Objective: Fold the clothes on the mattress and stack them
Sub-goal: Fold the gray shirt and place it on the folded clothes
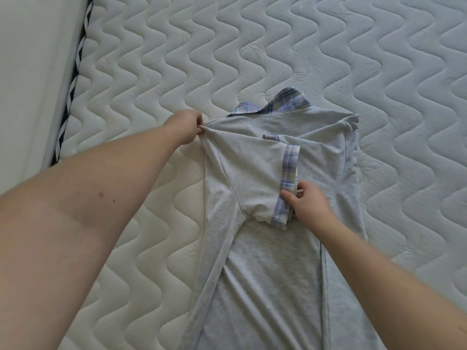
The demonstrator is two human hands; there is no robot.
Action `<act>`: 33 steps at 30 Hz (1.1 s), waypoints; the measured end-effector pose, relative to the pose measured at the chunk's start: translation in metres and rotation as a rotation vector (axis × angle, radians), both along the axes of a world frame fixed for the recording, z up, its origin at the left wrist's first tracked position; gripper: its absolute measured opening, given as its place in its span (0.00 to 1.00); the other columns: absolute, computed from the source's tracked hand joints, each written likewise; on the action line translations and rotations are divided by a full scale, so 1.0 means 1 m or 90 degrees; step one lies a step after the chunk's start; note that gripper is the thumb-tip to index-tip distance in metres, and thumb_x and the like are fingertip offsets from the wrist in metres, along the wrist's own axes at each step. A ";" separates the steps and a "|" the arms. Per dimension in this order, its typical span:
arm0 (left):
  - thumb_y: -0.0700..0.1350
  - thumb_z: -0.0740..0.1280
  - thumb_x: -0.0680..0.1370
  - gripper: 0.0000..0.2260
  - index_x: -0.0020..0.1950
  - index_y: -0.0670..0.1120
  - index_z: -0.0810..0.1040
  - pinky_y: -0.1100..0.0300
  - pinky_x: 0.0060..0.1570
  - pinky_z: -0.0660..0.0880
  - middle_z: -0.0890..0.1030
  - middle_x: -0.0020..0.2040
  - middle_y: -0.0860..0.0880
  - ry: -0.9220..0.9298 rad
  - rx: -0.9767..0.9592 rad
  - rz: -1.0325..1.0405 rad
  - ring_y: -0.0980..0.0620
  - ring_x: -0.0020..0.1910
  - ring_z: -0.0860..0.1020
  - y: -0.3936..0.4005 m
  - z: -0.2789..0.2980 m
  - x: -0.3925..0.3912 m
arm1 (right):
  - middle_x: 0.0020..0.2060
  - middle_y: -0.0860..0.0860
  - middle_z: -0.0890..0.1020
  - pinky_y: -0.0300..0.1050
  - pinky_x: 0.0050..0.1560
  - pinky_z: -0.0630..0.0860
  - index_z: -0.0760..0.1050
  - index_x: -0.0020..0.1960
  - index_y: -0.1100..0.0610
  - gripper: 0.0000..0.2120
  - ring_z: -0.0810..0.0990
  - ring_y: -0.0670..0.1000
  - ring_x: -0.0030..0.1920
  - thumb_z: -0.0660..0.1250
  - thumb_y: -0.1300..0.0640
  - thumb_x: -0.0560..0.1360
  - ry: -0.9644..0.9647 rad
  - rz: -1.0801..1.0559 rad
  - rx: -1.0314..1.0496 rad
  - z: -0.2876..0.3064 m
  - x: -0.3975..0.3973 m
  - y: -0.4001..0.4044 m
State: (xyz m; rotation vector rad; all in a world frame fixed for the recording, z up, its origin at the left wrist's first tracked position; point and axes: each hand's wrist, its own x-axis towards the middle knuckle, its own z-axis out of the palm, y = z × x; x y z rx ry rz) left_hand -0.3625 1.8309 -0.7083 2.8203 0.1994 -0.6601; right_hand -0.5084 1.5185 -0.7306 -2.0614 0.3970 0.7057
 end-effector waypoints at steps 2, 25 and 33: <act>0.44 0.65 0.80 0.04 0.53 0.47 0.76 0.53 0.51 0.73 0.80 0.55 0.43 0.015 0.029 -0.041 0.43 0.52 0.77 0.000 -0.002 0.002 | 0.45 0.50 0.83 0.57 0.51 0.80 0.77 0.52 0.54 0.10 0.82 0.52 0.45 0.67 0.48 0.78 -0.002 -0.017 -0.002 -0.002 -0.002 -0.001; 0.53 0.66 0.79 0.12 0.50 0.44 0.79 0.55 0.47 0.68 0.80 0.53 0.39 -0.016 0.084 0.018 0.39 0.55 0.77 -0.006 -0.015 0.005 | 0.40 0.48 0.81 0.52 0.46 0.79 0.76 0.48 0.53 0.09 0.81 0.52 0.43 0.65 0.47 0.79 -0.022 0.037 -0.124 -0.009 -0.006 0.012; 0.49 0.66 0.79 0.17 0.65 0.44 0.68 0.51 0.56 0.70 0.68 0.64 0.39 -0.110 -0.065 0.083 0.39 0.56 0.75 -0.015 -0.019 -0.024 | 0.35 0.47 0.77 0.44 0.31 0.65 0.70 0.44 0.51 0.13 0.75 0.48 0.36 0.66 0.43 0.77 -0.104 -0.033 -0.158 -0.007 -0.015 0.016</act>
